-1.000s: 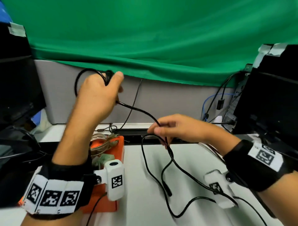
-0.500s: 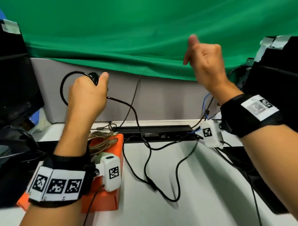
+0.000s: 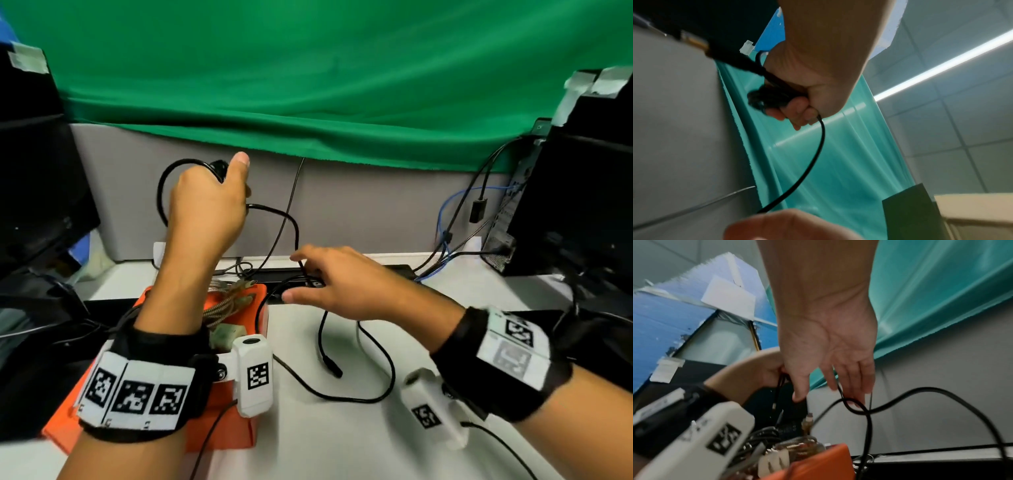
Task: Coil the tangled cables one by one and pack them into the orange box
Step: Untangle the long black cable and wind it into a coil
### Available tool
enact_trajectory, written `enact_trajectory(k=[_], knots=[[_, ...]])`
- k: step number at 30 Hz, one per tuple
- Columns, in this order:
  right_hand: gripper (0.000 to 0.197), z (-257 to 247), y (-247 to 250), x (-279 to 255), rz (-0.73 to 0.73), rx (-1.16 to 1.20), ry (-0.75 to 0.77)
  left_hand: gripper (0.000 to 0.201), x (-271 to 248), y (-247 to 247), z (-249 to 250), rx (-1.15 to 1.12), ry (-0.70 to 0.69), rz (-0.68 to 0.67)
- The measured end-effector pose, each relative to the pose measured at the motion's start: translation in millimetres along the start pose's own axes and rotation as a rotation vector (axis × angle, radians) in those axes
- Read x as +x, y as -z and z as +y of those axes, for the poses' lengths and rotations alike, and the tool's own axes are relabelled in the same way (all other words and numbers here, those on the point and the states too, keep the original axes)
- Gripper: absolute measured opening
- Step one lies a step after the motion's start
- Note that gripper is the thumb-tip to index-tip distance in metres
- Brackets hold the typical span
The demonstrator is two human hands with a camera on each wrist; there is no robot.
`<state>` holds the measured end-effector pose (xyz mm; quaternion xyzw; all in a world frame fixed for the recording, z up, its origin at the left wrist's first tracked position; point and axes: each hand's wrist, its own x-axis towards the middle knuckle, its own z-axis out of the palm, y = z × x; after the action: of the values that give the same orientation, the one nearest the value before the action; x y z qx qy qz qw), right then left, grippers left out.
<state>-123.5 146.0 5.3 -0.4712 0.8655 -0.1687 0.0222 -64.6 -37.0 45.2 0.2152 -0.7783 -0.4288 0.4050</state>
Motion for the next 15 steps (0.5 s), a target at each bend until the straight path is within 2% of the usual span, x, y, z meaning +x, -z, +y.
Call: enact_trajectory(k=[2, 4, 6, 7, 9, 11, 13, 15], knots=[[0.038, 1, -7, 5, 0.142, 0.150, -0.027, 0.053, -7, -1, 7, -0.234, 0.072, -0.256], [0.015, 6, -5, 14, 0.283, 0.218, -0.038, 0.051, -17, -1, 14, -0.390, 0.055, -0.572], [0.009, 17, 3, 24, 0.366, 0.240, -0.083, 0.046, -24, -2, 19, -0.469, 0.005, -0.792], [0.011, 24, 9, 28, 0.393, 0.242, -0.102, 0.042, -27, -3, 21, -0.509, -0.011, -0.844], [0.017, 36, 22, 33, 0.459, 0.296, -0.111, 0.035, -27, -5, 23, -0.646, 0.039, -0.836], [0.019, 44, 28, 33, 0.504, 0.503, -0.060, 0.032, -21, -7, 21, -0.854, 0.149, -0.746], [0.013, 49, 23, 27, 0.483, 0.628, 0.008, 0.031, -13, -7, 18, -1.095, 0.213, -0.634], [0.024, 56, 8, 18, 0.402, 0.425, 0.014, 0.034, -3, 1, 13, -1.356, 0.201, -0.550]])
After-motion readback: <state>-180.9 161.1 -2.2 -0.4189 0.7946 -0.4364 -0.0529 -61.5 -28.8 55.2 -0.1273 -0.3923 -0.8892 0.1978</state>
